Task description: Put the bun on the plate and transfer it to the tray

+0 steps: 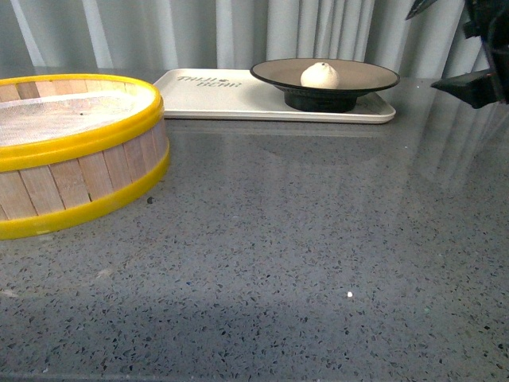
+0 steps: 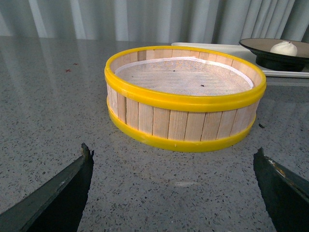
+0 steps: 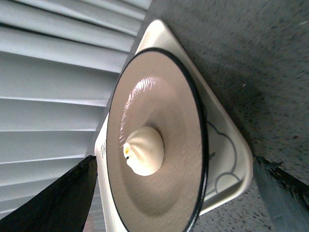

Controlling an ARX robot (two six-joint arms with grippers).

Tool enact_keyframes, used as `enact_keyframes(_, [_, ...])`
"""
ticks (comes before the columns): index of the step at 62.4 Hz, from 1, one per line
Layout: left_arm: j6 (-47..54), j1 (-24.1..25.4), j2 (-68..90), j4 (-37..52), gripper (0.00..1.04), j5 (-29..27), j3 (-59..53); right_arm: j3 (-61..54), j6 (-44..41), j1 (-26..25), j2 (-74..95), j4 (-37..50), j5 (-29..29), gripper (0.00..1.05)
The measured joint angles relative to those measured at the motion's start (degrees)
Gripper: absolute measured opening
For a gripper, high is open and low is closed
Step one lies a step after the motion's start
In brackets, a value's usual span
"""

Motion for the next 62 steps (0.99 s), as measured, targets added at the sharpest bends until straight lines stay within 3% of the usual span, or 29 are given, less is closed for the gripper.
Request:
enact_keyframes(8, [0.0,0.0,0.0,0.0,0.98,0.0,0.0,-13.7,-6.7,-2.4,-11.3,5.4,8.2,0.96])
enact_keyframes(15, [0.0,0.0,0.0,0.0,0.98,0.0,0.0,-29.0,-18.0,-4.1,-27.8,7.5,19.7,0.96])
enact_keyframes(21, [0.0,0.0,0.0,0.0,0.98,0.0,0.0,-40.5,-28.5,-6.0,-42.4,7.3,24.2,0.96])
enact_keyframes(35, [0.0,0.0,0.0,0.0,0.98,0.0,0.0,-54.9,-46.2,-11.3,-60.1,8.2,23.3,0.96])
enact_keyframes(42, [0.0,0.0,0.0,0.0,0.98,0.0,0.0,-63.6,-56.4,-14.5,-67.9,16.6,4.1,0.78])
enact_keyframes(46, [0.0,0.0,0.0,0.0,0.98,0.0,0.0,-67.5,-59.4,-13.8,-73.4,15.2,0.2,0.67])
enact_keyframes(62, [0.0,0.0,0.0,0.0,0.98,0.0,0.0,-75.7,-62.4,-8.6,-89.1,9.1,4.9,0.24])
